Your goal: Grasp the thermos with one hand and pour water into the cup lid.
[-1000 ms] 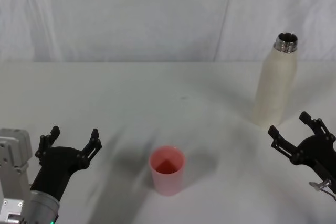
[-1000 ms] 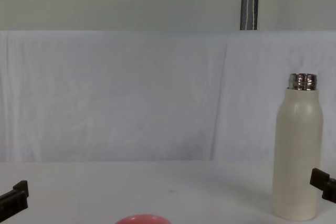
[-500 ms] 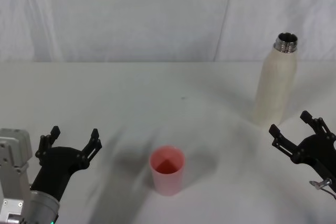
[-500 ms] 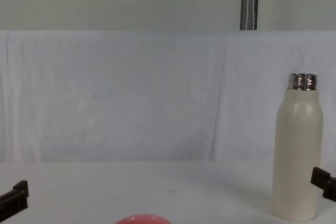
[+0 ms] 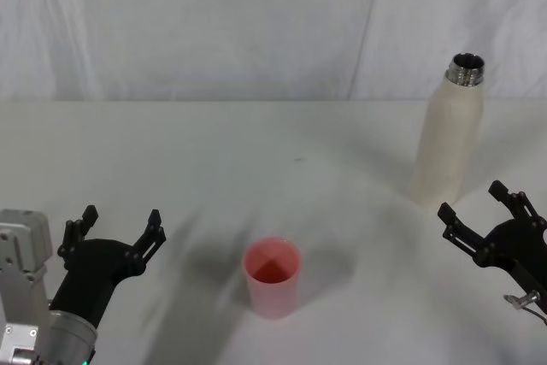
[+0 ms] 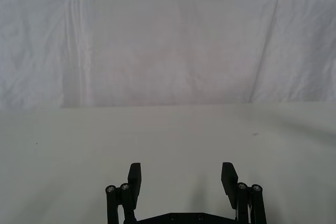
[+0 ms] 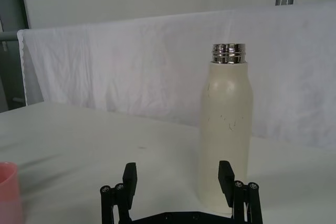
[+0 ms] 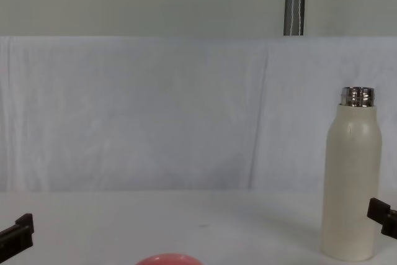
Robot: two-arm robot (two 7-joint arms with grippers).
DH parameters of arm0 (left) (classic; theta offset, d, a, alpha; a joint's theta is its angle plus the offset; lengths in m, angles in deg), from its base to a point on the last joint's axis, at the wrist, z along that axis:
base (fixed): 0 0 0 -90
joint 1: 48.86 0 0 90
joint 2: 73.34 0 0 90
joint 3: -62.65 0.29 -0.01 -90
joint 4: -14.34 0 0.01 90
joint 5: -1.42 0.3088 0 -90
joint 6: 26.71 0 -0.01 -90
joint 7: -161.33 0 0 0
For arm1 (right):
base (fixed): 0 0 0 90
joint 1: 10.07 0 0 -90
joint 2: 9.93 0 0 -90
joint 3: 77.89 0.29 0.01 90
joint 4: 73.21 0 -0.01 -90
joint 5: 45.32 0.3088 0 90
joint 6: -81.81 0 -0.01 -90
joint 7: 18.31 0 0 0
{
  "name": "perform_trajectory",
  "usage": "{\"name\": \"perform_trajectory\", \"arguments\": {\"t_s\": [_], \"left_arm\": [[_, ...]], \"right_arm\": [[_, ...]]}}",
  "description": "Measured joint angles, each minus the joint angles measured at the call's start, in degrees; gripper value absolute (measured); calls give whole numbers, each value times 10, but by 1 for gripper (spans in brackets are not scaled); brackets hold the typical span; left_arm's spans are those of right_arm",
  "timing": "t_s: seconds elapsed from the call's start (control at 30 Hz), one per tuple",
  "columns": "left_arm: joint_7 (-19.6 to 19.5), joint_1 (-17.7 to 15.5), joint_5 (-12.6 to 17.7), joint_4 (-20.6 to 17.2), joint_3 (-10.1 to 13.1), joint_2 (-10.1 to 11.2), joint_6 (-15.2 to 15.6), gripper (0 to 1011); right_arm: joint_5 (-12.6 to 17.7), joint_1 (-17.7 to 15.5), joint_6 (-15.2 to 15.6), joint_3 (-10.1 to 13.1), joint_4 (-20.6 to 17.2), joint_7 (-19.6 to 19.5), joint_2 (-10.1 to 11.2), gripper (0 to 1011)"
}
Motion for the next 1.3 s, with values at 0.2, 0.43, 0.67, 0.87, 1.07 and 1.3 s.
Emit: {"name": "perform_trajectory", "arguments": {"t_s": [0.2, 0.43, 0.67, 0.87, 1.07, 1.3], "left_arm": [[0, 0, 0, 0, 0, 0, 0, 1001], [0, 0, 0, 0, 0, 0, 0, 1001], [0, 0, 0, 0, 0, 0, 0, 1001], [0, 0, 0, 0, 0, 0, 0, 1001], [0, 0, 0, 0, 0, 0, 0, 1001], [0, 0, 0, 0, 0, 0, 0, 1001]], "right_arm": [[0, 0, 0, 0, 0, 0, 0, 1000], [-1, 0, 0, 0, 0, 0, 0, 1000], [-1, 0, 0, 0, 0, 0, 0, 1000], [-1, 0, 0, 0, 0, 0, 0, 1000], [-1, 0, 0, 0, 0, 0, 0, 1000], [-1, 0, 0, 0, 0, 0, 0, 1000]]}}
